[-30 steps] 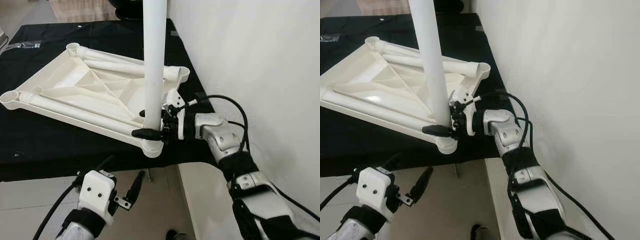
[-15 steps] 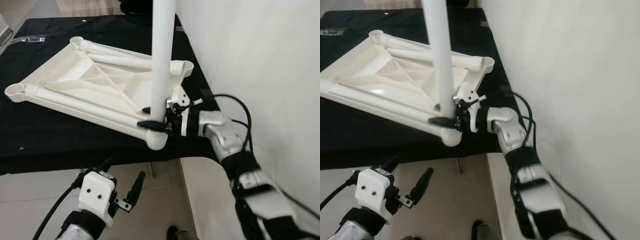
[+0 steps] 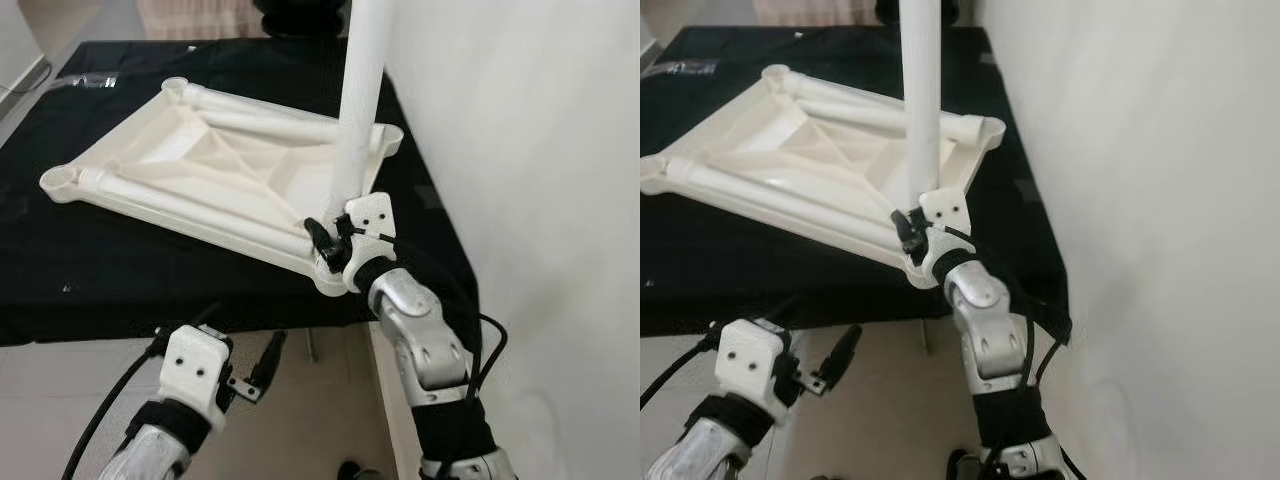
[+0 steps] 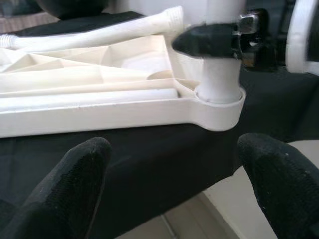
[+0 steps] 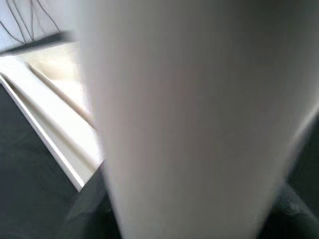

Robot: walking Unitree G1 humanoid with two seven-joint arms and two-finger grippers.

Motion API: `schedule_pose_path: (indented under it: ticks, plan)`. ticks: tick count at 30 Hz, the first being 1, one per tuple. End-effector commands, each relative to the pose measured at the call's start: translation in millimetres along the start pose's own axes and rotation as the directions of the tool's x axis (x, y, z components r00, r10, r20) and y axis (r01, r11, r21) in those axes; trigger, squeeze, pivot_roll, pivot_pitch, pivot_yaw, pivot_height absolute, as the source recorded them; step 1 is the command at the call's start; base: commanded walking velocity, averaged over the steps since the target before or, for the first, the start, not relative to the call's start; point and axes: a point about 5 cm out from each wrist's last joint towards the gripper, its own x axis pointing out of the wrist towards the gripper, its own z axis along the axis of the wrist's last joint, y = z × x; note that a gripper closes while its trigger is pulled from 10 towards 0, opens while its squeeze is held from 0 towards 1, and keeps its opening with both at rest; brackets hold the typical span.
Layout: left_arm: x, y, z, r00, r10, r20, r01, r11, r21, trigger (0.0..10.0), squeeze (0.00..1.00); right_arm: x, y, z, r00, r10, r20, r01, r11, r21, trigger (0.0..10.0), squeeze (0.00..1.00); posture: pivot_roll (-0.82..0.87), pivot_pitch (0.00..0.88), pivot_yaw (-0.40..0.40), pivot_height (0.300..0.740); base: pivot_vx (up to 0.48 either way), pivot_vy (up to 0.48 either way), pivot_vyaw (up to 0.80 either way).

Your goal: Building children table

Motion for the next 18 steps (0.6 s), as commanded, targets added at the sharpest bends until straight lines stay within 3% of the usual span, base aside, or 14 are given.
schedule_pose_path:
  ticks: [1, 8, 9, 17, 18]
  plan:
    - [1.6, 4.2, -10, 0.998, 0.036, -0.042, -0.035, 0.999, 0.028, 10.0, 0.00, -9.5, -1.2, -11, 1.000, 0.003, -0.017, -0.002, 0.997, 0.071, 10.0, 1.00, 0.01, 0.139, -0.047, 0.740, 0.000, 0.000, 0.00]
    - [11.9, 18.7, -21, 0.988, 0.123, -0.099, -0.116, 0.991, 0.074, 10.0, 0.00, -40.2, -24.7, -26, 0.999, -0.046, -0.016, 0.047, 0.999, 0.028, 10.0, 1.00, -0.01, 0.094, -0.044, 0.740, 0.000, 0.000, 0.00]
    - [12.8, 22.0, -25, 0.982, 0.146, -0.119, -0.137, 0.987, 0.078, 10.0, 0.00, -54.0, -33.9, -34, 0.996, -0.084, -0.024, 0.084, 0.996, -0.002, 10.0, 1.00, -0.02, 0.088, -0.042, 0.740, 0.000, 0.000, 0.00]
    - [10.7, 25.7, -33, 0.972, 0.186, -0.145, -0.172, 0.979, 0.106, 10.0, 0.00, -75.9, -45.7, -45, 0.989, -0.139, -0.057, 0.138, 0.990, -0.023, 10.0, 0.98, -0.03, 0.048, -0.039, 0.740, 0.000, 0.000, 0.00]
    - [9.6, 27.7, -36, 0.966, 0.205, -0.157, -0.189, 0.976, 0.112, 10.0, 0.00, -82.8, -47.7, -49, 0.987, -0.145, -0.068, 0.144, 0.989, -0.016, 10.0, 0.78, -0.03, 0.046, -0.039, 0.740, 0.000, 0.000, 0.00]
